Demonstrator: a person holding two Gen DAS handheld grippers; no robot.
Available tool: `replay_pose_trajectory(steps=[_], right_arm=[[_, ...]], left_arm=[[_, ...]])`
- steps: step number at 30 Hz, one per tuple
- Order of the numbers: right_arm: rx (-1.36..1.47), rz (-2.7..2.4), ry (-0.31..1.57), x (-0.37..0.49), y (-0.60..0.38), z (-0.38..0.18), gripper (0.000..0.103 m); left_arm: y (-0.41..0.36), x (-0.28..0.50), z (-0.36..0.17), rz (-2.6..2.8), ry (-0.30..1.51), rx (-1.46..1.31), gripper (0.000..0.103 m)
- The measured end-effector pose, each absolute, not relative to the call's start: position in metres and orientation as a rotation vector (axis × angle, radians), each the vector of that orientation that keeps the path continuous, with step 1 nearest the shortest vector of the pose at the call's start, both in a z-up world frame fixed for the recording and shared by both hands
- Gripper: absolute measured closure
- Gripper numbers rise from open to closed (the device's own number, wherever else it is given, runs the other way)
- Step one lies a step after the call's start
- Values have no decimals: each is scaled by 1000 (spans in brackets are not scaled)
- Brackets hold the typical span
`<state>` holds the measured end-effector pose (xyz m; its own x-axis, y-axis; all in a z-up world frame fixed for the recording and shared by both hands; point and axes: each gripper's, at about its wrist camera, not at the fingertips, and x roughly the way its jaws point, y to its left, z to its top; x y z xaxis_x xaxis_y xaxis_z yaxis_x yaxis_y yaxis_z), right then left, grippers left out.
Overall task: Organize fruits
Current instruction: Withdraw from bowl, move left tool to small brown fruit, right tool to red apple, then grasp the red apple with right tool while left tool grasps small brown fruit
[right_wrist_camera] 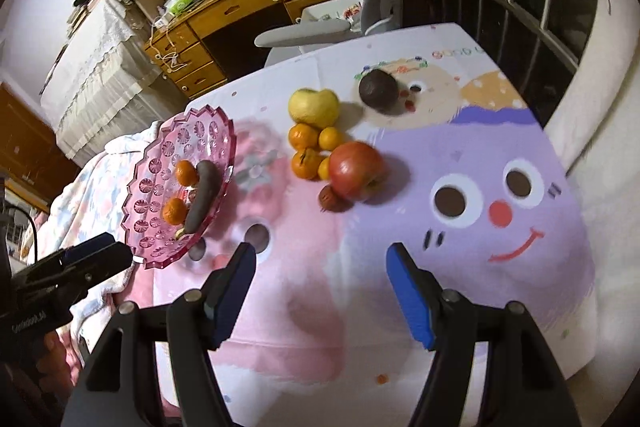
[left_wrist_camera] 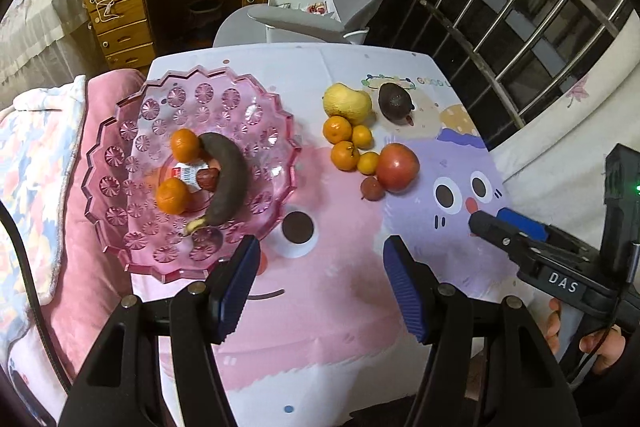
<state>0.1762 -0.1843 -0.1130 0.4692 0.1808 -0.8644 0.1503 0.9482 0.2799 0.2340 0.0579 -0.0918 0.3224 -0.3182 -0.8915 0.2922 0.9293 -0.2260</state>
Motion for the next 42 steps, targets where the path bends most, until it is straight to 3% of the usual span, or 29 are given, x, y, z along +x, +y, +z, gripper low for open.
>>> replay_pose_trajectory(steps=[22, 42], right_arm=[[7, 352, 928, 230, -239, -118, 35], [-255, 602, 906, 260, -213, -204, 35]], left_arm=[[-21, 295, -164, -172, 1454, -108, 40], [-58, 338, -244, -192, 1523, -160, 40]])
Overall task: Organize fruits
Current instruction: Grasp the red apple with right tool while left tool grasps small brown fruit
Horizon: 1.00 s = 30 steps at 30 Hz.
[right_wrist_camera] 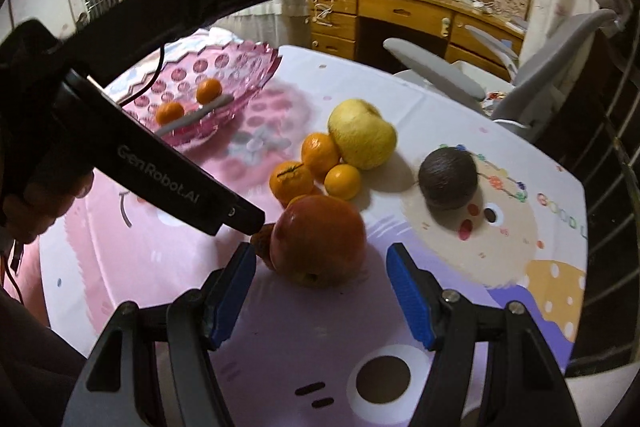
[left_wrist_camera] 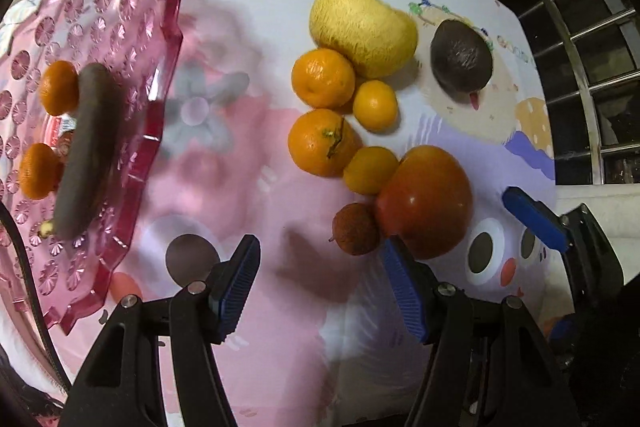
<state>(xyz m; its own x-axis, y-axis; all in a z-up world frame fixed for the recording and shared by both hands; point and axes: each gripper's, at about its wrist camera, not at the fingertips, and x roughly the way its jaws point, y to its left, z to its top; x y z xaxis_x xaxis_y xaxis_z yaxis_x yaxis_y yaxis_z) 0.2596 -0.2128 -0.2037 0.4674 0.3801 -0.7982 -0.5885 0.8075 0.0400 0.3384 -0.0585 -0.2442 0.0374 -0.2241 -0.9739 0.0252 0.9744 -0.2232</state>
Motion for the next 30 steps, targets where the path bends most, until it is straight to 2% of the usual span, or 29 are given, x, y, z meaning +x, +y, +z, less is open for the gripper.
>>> replay_pose_trajectory(steps=[15, 30], right_arm=[[-226, 612, 938, 274, -208, -237, 35], [-135, 596, 933, 288, -217, -241, 35]], left_arm=[[-69, 348, -271, -232, 1521, -231, 45], [-69, 350, -277, -297, 1505, -335, 65]])
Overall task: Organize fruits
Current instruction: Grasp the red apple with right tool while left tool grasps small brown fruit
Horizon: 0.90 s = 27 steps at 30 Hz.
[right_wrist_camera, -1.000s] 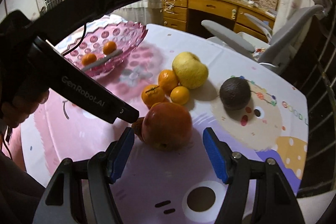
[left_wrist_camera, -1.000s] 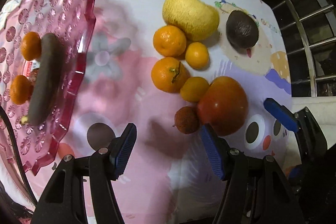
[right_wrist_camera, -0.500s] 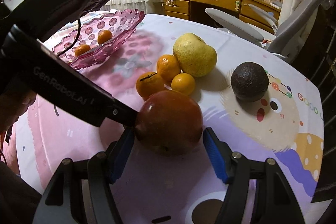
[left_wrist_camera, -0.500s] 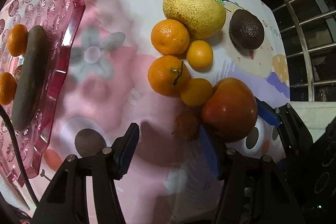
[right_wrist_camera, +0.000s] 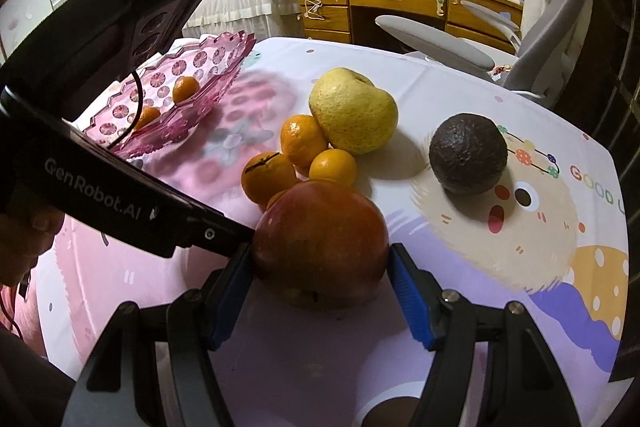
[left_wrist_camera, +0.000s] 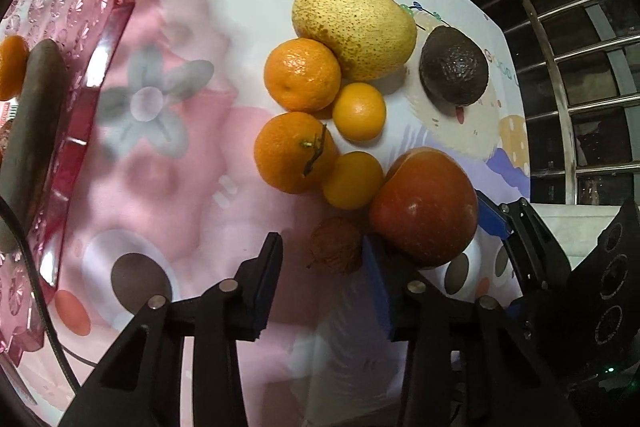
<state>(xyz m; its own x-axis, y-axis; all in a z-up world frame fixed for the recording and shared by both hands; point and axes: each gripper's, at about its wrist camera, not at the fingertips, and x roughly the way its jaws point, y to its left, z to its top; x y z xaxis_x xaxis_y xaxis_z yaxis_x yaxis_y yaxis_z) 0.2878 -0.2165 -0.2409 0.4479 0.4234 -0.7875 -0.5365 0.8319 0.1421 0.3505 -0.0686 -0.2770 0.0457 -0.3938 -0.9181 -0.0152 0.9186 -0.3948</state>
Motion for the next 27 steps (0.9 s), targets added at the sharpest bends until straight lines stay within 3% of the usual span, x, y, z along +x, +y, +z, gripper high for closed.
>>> replay_pose_trajectory(steps=[5, 27], right_arm=[[-121, 591, 929, 288, -219, -241, 36], [-70, 510, 972, 278, -239, -239, 36]], left_arm=[[-76, 353, -278, -321, 1503, -346, 74], [-86, 349, -275, -322, 1486, -316, 80]])
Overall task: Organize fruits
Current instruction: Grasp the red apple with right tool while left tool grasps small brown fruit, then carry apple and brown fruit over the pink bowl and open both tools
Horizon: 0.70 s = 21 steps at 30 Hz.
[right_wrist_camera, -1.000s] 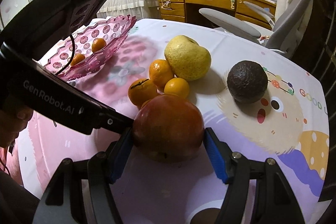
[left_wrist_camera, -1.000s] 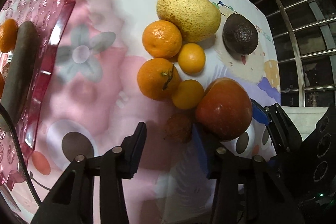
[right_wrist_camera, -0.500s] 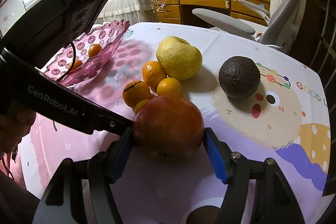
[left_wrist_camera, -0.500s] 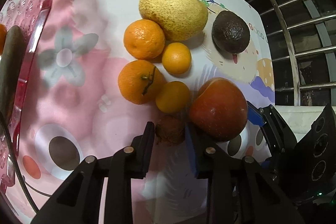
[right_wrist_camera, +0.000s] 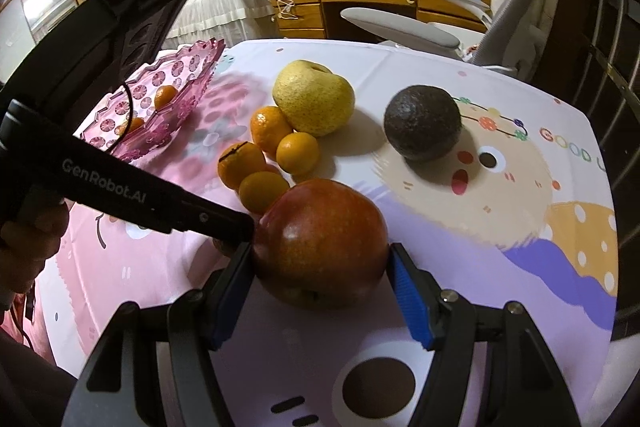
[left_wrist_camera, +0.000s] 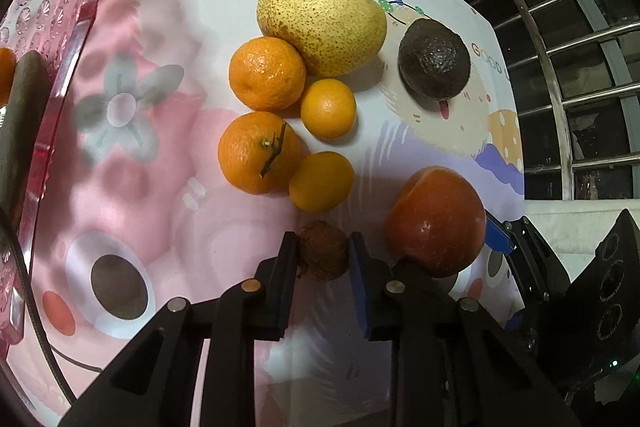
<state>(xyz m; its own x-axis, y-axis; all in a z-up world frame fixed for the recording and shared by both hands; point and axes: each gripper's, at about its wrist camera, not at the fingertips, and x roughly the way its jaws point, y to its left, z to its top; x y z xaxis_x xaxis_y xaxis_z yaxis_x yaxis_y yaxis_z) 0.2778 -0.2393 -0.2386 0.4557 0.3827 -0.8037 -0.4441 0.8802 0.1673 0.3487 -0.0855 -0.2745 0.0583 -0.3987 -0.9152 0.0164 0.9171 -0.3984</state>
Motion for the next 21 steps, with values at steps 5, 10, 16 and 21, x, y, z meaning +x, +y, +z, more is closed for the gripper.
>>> replay_pose_trajectory(steps=[5, 10, 16, 21], right_arm=[[-84, 485, 992, 268, -242, -236, 36], [-75, 474, 1004, 255, -240, -226, 36], [-43, 479, 1000, 241, -230, -208, 36], [-55, 515, 972, 229, -208, -186, 36]], left_arm=[[-78, 339, -260, -326, 1473, -322, 80], [-68, 326, -236, -344, 1452, -316, 80], [-52, 313, -200, -360, 1400, -298, 80], [-28, 303, -174, -353, 1350, -291, 80]])
